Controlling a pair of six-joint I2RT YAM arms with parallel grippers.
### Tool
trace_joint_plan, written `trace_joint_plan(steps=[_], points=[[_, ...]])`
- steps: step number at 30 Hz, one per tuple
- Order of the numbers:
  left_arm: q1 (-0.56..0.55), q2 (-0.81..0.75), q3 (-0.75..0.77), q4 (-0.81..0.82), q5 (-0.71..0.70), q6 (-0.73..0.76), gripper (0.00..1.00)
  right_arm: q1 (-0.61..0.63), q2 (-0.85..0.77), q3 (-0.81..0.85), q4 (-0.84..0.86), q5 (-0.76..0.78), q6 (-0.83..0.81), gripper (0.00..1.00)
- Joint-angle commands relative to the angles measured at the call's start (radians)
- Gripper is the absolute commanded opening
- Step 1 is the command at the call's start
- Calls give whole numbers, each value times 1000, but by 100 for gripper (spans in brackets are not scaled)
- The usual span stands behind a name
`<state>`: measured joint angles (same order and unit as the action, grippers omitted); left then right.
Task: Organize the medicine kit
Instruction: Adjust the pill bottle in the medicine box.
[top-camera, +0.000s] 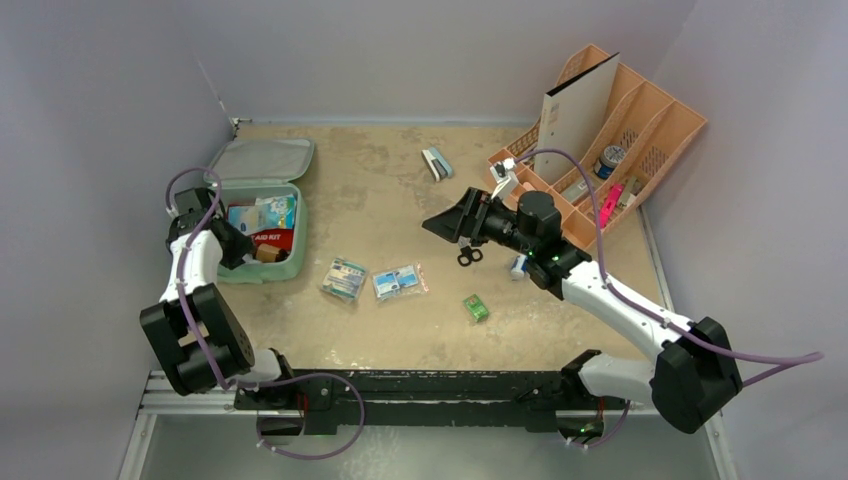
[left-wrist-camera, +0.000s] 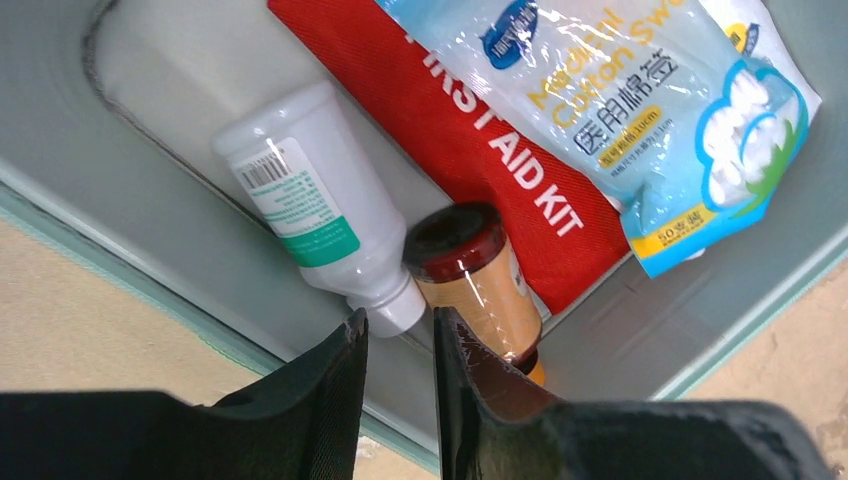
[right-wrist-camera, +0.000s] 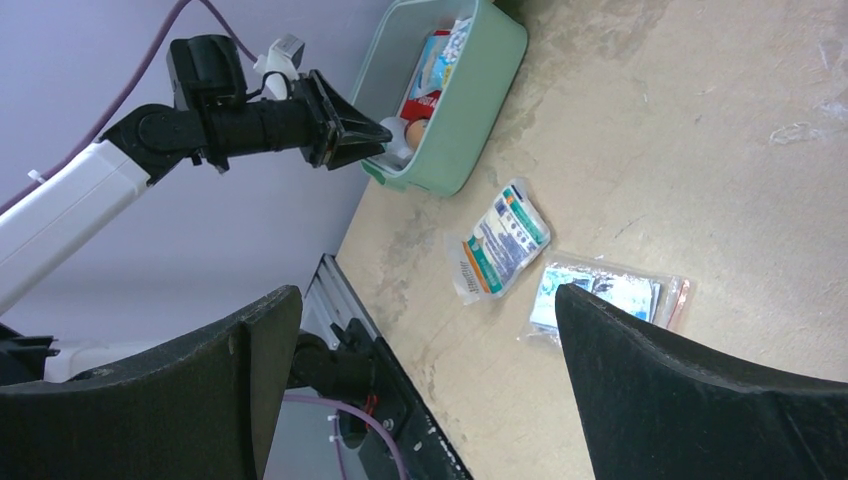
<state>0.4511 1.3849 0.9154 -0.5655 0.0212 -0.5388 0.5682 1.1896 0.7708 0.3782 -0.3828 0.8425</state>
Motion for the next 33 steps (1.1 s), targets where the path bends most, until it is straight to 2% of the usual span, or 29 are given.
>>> trace_joint_plan(steps=[1,7,14,19,23,25,30,33], points=[[0,9,32,-2,-102,26,28,-2,-26,-8,19,13,-26,99],[0,20,68,5,-144,25,28,-2,-37,-8,8,16,-34,99],[0,12,106,-1,-93,22,37,-1,-43,-7,-16,25,-59,99],[-2,-9,119,4,-85,67,44,-2,-32,34,-119,74,-87,99],[-31,41,163,-27,-129,61,48,-2,-26,79,-224,112,-134,99],[-32,77,181,-43,-106,39,47,-2,-14,116,-297,129,-169,99],[-61,140,213,-45,-93,43,38,-2,18,198,-443,113,-246,99],[-63,191,220,-40,-78,38,33,-2,16,210,-463,115,-268,99]])
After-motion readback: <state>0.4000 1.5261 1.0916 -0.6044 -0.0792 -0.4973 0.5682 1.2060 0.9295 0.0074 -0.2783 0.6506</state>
